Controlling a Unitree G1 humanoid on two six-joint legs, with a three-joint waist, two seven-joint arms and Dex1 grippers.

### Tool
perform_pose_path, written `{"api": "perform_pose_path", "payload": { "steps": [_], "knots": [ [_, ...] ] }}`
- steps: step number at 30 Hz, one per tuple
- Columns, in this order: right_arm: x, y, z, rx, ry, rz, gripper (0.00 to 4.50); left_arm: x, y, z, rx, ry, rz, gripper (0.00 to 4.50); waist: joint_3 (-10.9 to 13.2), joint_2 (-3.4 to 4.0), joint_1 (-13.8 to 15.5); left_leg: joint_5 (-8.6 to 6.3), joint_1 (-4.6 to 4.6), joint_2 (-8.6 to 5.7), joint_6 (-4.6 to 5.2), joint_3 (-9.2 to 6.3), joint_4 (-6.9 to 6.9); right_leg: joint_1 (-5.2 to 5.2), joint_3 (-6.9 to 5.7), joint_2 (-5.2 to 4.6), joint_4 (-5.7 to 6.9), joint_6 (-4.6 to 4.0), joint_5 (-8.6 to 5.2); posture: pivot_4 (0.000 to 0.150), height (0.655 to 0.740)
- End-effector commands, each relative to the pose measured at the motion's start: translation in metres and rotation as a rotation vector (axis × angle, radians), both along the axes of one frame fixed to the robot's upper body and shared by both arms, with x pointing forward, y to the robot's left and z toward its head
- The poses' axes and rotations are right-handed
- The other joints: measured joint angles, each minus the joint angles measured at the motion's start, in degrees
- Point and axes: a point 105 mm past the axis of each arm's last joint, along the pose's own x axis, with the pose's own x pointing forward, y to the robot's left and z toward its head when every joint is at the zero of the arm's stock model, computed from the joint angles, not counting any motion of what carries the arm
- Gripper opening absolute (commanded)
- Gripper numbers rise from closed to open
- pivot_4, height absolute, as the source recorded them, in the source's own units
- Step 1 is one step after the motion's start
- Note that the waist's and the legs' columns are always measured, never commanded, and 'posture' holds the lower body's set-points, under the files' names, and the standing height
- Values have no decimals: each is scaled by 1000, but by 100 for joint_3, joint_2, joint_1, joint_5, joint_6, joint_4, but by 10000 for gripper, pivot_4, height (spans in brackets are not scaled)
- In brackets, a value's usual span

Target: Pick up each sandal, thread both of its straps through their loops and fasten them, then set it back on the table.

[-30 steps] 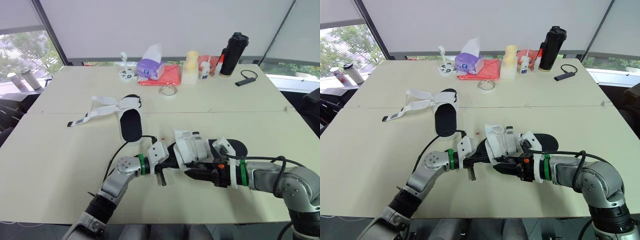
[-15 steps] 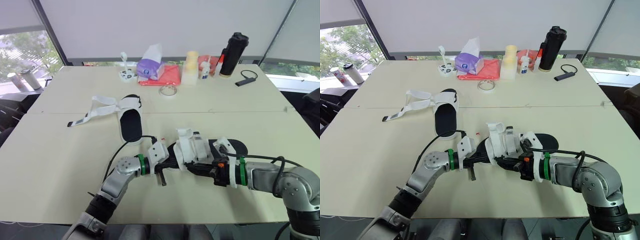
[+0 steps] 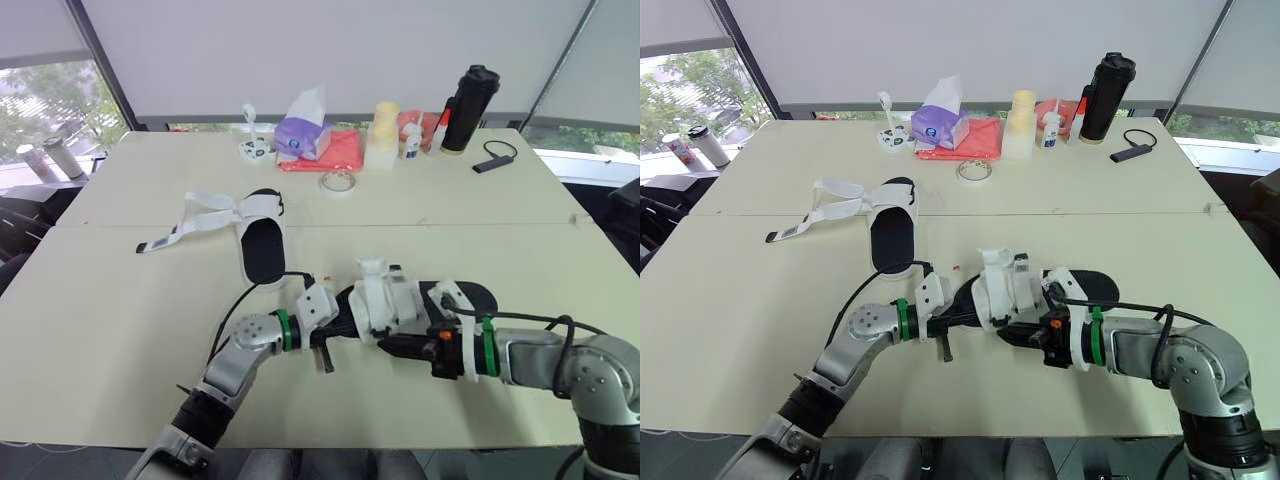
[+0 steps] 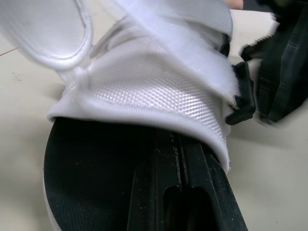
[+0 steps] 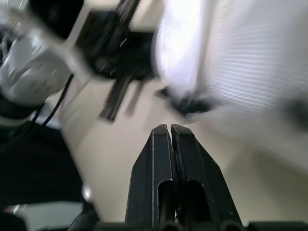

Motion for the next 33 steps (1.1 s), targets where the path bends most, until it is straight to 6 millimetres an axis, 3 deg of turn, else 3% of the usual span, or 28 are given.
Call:
{"api": "perform_pose_path", "payload": {
  "steps": [1,8,13,18,24,33],
  "knots": [
    [-14,0,-3,-48,0,78,392,-5,7,-35,105,107,20,0,1,-3,4,0,0,0,0,0,1,0,0,-1,0,0,0,1500,7400],
    [-12,-3,-6,-50,-1,82,392,-6,7,-35,105,104,20,0,1,-4,-1,-6,0,0,-10,4,5,4,0,-2,-2,1,-1,1500,7400],
    [-10,-6,6,-75,-85,94,392,-6,8,-36,106,105,24,0,1,-3,3,-2,0,0,-2,3,3,3,0,-3,-2,1,-1,1500,7400],
    [10,-15,64,-12,-282,105,392,-6,8,-36,107,108,25,0,1,-1,-14,-6,0,0,-8,6,5,4,0,-2,-2,2,-2,1500,7400],
    [41,-21,93,-6,-357,51,28694,-5,7,-35,106,105,22,0,1,-12,5,-7,-3,0,-7,6,1,1,-3,-8,-6,0,-1,1500,7400],
    [63,-14,65,-82,-320,107,28694,-4,7,-35,103,106,32,0,0,-12,-2,-3,-2,-3,3,8,4,2,-2,-7,-4,2,-1,1500,7400]
  ]
}}
